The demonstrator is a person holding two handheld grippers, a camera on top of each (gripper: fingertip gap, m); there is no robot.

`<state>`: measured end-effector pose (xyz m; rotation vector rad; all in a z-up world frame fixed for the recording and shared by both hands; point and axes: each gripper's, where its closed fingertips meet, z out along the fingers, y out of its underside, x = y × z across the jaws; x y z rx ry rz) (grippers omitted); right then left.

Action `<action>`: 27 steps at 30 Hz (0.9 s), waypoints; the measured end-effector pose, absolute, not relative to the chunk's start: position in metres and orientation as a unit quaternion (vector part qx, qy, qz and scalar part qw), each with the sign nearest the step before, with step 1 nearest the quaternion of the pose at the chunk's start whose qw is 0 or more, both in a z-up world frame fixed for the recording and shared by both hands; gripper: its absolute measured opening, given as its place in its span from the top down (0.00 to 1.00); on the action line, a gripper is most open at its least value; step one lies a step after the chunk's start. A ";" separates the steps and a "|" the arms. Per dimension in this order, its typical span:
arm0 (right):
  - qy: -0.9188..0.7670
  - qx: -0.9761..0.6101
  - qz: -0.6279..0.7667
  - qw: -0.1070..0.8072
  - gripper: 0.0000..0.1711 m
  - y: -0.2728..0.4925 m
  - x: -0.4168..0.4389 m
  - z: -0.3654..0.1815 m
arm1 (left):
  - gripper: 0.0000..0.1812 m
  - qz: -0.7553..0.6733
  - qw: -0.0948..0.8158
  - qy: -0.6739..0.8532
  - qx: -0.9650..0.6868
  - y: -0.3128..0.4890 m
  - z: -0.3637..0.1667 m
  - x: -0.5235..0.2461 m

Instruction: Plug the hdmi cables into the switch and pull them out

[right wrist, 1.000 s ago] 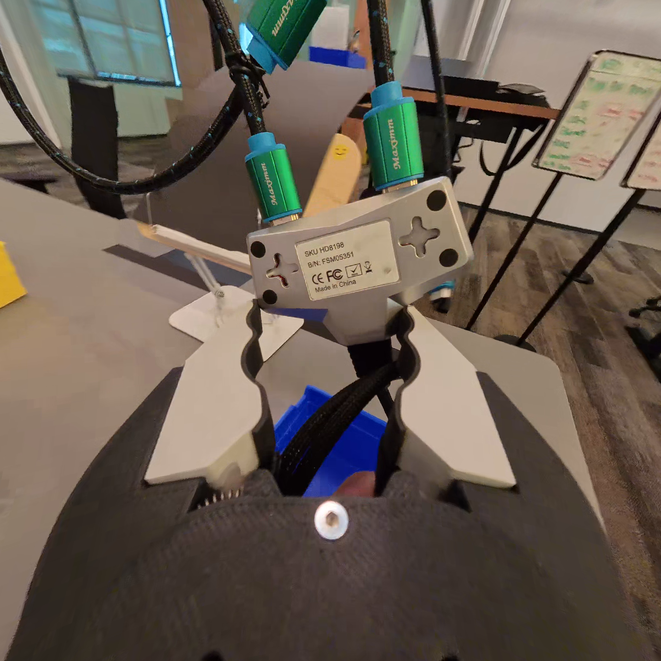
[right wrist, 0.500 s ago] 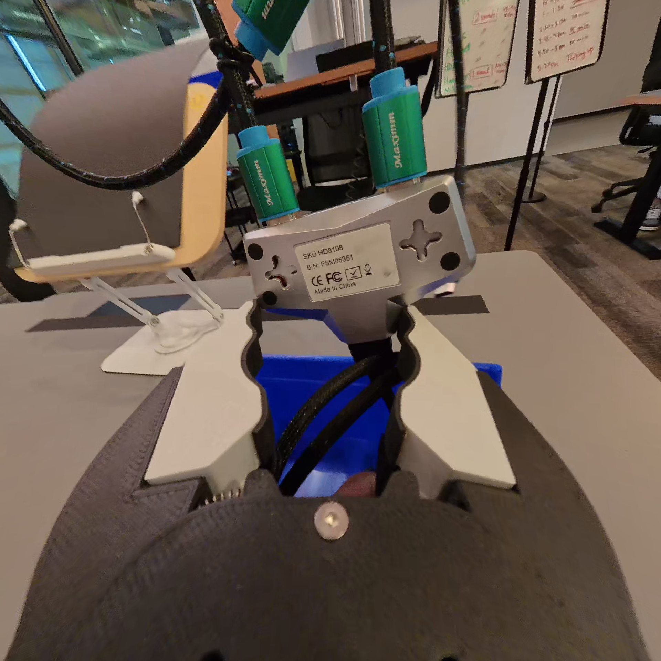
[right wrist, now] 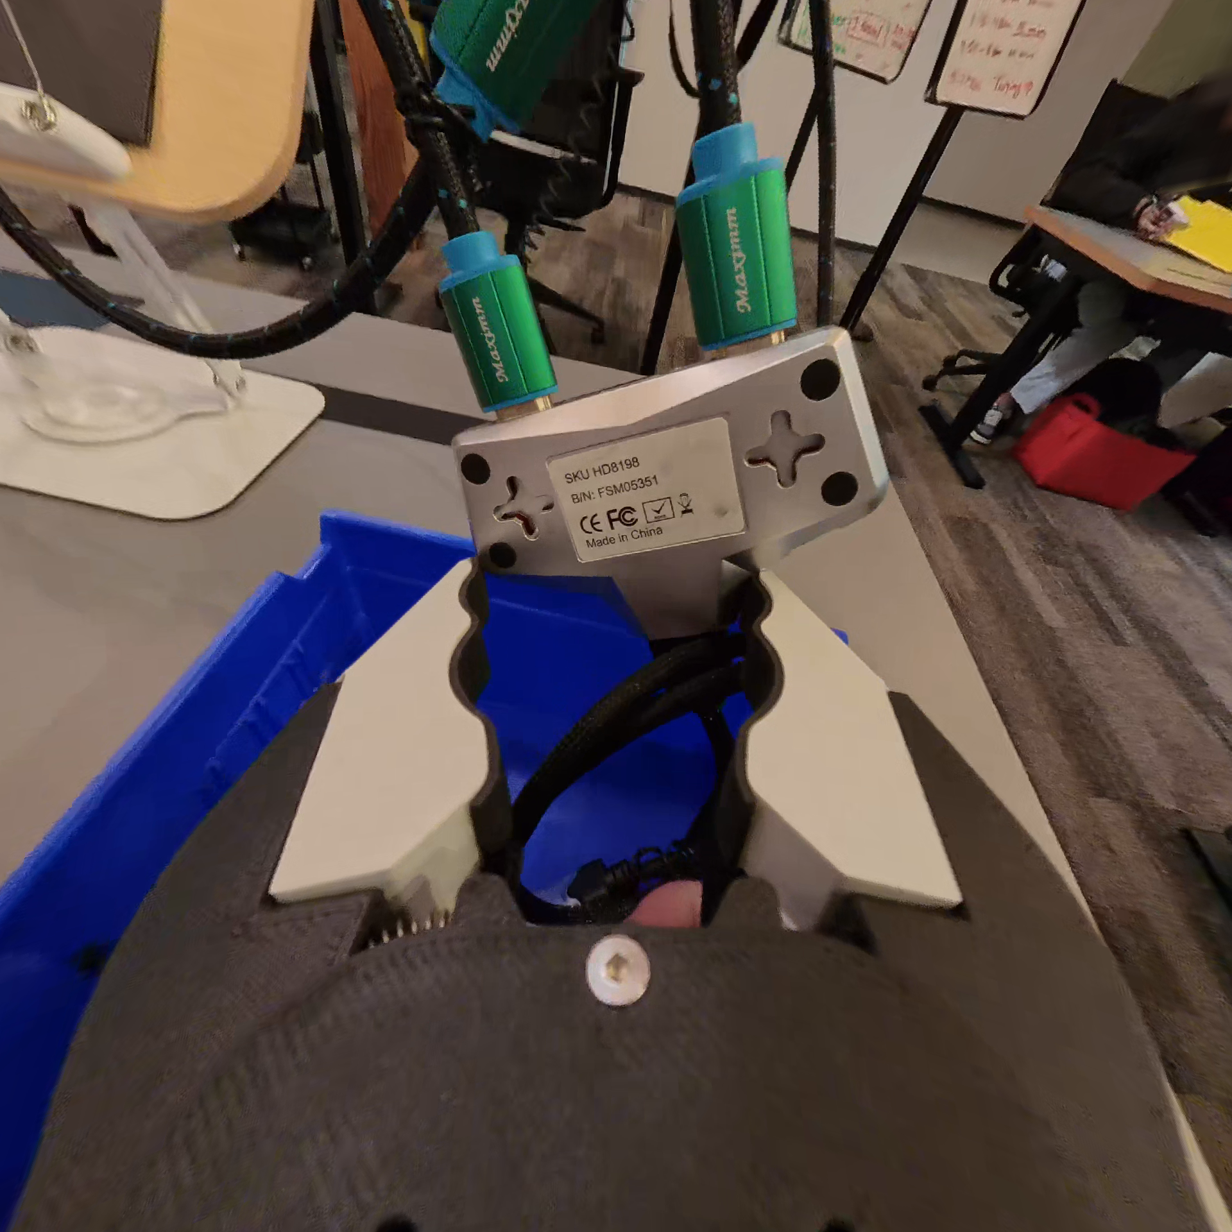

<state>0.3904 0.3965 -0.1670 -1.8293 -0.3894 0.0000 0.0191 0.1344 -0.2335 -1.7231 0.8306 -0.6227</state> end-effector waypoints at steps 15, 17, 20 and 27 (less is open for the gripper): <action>-0.299 -0.850 -0.130 0.413 0.56 0.389 0.389 -0.231 | 0.95 -0.254 0.535 0.359 -0.721 0.132 -0.235 0.020; -0.302 -0.858 -0.125 0.396 0.56 0.388 0.388 -0.236 | 0.95 -0.253 0.536 0.361 -0.720 0.132 -0.234 0.020; -0.337 -0.865 -0.168 0.332 0.57 0.384 0.393 -0.255 | 0.95 -0.252 0.536 0.362 -0.720 0.132 -0.234 0.019; -0.352 -0.864 -0.215 0.288 0.79 0.388 0.404 -0.262 | 0.95 -0.251 0.537 0.363 -0.719 0.132 -0.233 0.017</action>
